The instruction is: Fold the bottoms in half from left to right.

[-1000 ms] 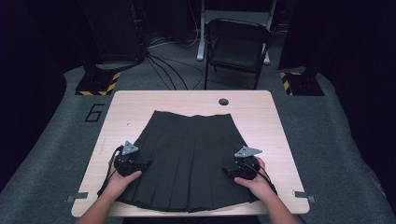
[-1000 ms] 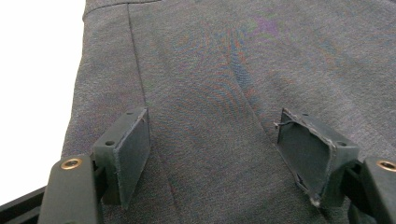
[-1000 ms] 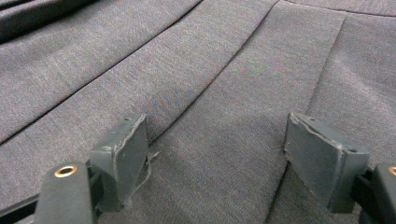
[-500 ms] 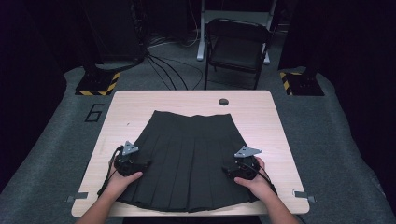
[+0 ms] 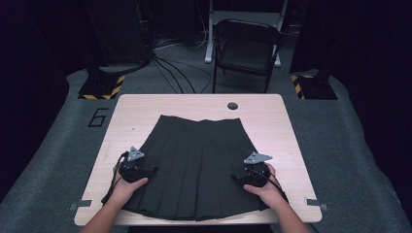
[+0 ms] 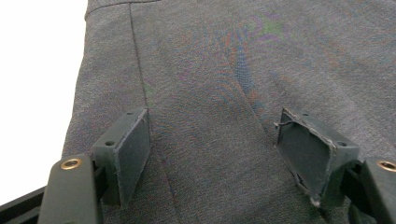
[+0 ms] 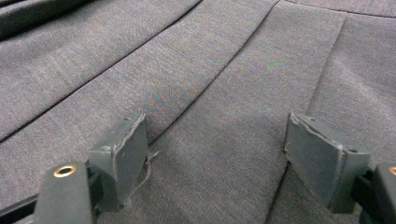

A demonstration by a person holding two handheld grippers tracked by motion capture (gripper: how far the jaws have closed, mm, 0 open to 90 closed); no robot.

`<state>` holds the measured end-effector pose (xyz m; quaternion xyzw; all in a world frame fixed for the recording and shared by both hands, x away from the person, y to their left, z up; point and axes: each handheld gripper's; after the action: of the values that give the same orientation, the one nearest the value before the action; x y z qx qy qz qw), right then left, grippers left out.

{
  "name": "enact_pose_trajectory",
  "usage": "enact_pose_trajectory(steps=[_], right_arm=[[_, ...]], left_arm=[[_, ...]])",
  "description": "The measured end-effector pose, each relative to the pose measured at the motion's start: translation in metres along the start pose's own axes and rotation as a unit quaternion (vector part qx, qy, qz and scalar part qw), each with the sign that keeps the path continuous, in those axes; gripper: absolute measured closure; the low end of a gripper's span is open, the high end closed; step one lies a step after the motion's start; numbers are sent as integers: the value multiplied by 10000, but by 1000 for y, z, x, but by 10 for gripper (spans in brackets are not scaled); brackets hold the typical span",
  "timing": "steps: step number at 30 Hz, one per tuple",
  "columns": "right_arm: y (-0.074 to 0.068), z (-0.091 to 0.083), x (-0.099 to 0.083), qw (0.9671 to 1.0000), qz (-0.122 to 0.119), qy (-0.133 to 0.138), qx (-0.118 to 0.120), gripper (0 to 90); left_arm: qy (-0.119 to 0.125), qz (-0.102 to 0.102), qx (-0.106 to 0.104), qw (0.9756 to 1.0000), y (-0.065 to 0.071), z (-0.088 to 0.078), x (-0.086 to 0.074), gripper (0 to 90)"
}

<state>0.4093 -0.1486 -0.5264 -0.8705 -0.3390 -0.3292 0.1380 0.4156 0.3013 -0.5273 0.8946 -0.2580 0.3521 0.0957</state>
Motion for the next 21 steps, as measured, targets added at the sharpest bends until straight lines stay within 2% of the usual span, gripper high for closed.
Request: enact_pose_trajectory(steps=[8, 12, 19, 20, 21], right_arm=[[0, 0, 0, 10000, -18, 26, -26, 214], [1, 0, 0, 10000, -42, -5, -13, 214], [1, 0, 0, 10000, -38, 28, -15, 214], [1, 0, 0, 10000, -35, 24, -24, 214], [1, 0, 0, 10000, -38, 20, -19, 214]], left_arm=[[-42, -17, -38, 10000, 0, -1, 0, 256], [-7, -118, -71, 9999, -2, -1, 0, 276], [-136, -196, -124, 9996, -5, -7, 3, 333], [-104, -257, -100, 9996, -4, -7, 3, 344], [-133, -225, -110, 9996, -5, -9, 3, 345]])
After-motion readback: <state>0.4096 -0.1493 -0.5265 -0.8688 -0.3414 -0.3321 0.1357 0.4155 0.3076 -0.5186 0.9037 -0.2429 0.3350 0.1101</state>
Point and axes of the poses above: each handheld gripper's, and its own axes: z roughly forward along the jaws, x roughly out of its top, y roughly to its right, and after that the axes turned 7 degrees about -y, right-handed
